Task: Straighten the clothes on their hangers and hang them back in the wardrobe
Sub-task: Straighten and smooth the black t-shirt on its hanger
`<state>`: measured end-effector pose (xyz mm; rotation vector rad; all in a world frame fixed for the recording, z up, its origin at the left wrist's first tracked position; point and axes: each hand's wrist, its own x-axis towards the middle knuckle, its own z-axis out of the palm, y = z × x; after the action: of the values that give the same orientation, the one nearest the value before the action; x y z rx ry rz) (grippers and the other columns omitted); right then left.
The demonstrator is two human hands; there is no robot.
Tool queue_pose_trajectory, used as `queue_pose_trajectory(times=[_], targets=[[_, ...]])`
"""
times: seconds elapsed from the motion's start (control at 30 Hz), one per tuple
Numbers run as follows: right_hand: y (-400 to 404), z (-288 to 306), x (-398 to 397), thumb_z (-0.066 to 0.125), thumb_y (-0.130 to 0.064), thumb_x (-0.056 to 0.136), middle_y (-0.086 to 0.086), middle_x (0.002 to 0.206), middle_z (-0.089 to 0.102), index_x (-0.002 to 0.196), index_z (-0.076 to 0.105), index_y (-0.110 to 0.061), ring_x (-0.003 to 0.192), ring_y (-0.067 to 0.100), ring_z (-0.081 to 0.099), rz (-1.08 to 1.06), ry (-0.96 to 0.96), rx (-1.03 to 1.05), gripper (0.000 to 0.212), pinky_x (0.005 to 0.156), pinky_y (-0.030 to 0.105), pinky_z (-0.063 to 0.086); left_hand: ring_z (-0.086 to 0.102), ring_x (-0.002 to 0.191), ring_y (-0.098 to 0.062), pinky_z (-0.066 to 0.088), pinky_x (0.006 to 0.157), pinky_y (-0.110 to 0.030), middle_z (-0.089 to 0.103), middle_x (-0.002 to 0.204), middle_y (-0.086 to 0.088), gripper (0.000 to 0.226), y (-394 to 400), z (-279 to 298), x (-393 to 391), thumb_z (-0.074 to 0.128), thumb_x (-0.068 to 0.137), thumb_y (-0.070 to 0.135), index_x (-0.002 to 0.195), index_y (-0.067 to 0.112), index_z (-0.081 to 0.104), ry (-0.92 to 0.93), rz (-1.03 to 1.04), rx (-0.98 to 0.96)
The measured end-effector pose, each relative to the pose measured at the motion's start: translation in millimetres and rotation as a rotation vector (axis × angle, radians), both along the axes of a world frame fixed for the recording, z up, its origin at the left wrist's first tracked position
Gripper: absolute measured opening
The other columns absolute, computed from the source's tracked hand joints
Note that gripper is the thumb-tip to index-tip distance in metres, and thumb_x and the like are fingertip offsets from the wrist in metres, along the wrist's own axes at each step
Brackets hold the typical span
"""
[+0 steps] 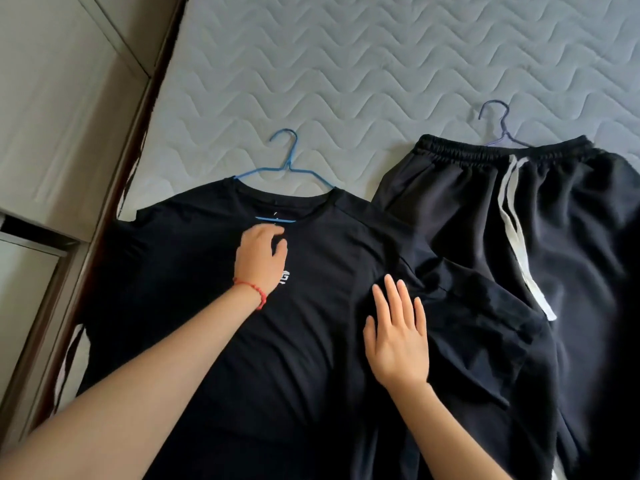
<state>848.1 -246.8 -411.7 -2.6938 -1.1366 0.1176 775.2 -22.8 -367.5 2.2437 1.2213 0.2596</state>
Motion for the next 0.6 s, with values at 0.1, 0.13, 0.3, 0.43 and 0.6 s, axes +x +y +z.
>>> queue_pose_trajectory(times=[0.1,0.13,0.3,0.43,0.6], targets=[[2,-5,2,0.037,-0.029,0.087,0.010,0.143,0.044,0.130,0.049,-0.011,0.136,0.022,0.026,-0.010,-0.020,0.054,0.048,0.113,0.037,0.009,0.043,0.124,-0.026,0.037,0.099,-0.041,0.053,0.128,-0.009,0.032,40,-5,40,0.046,0.091,0.018,0.120,0.009,0.055,0.093,-0.061,0.127],[2,-7,2,0.037,-0.029,0.087,0.010,0.143,0.044,0.130,0.049,-0.011,0.136,0.023,0.026,-0.009,-0.025,0.059,0.048,0.114,0.037,0.009,0.042,0.125,-0.027,0.036,0.098,-0.042,0.052,0.130,-0.009,0.033,54,-6,50,0.045,0.091,0.018,0.122,0.010,0.054,0.140,-0.072,0.177],[3,-10,4,0.038,-0.029,0.084,0.010,0.142,0.045,0.130,0.046,-0.012,0.136,0.024,0.027,0.005,-0.029,0.070,0.049,0.114,0.038,0.008,0.030,0.136,-0.026,0.029,0.107,-0.042,0.036,0.147,-0.009,0.045,105,-14,71,0.040,0.093,0.016,0.137,0.010,0.038,0.311,-0.049,0.226],[3,-9,4,0.038,-0.030,0.084,0.009,0.142,0.044,0.130,0.045,-0.013,0.136,0.024,0.028,0.007,-0.018,0.059,0.049,0.114,0.038,0.009,0.033,0.133,-0.027,0.027,0.108,-0.045,0.035,0.146,-0.008,0.043,117,-20,69,0.041,0.094,0.022,0.137,0.013,0.038,0.387,-0.093,0.211],[3,-9,3,0.037,-0.030,0.084,0.009,0.143,0.044,0.131,0.043,-0.014,0.136,0.023,0.026,0.009,-0.009,0.038,0.049,0.114,0.038,0.008,0.047,0.111,-0.034,0.039,0.092,-0.043,0.052,0.122,-0.015,0.026,112,-9,68,0.045,0.093,0.012,0.115,0.006,0.058,0.324,-0.145,0.260]])
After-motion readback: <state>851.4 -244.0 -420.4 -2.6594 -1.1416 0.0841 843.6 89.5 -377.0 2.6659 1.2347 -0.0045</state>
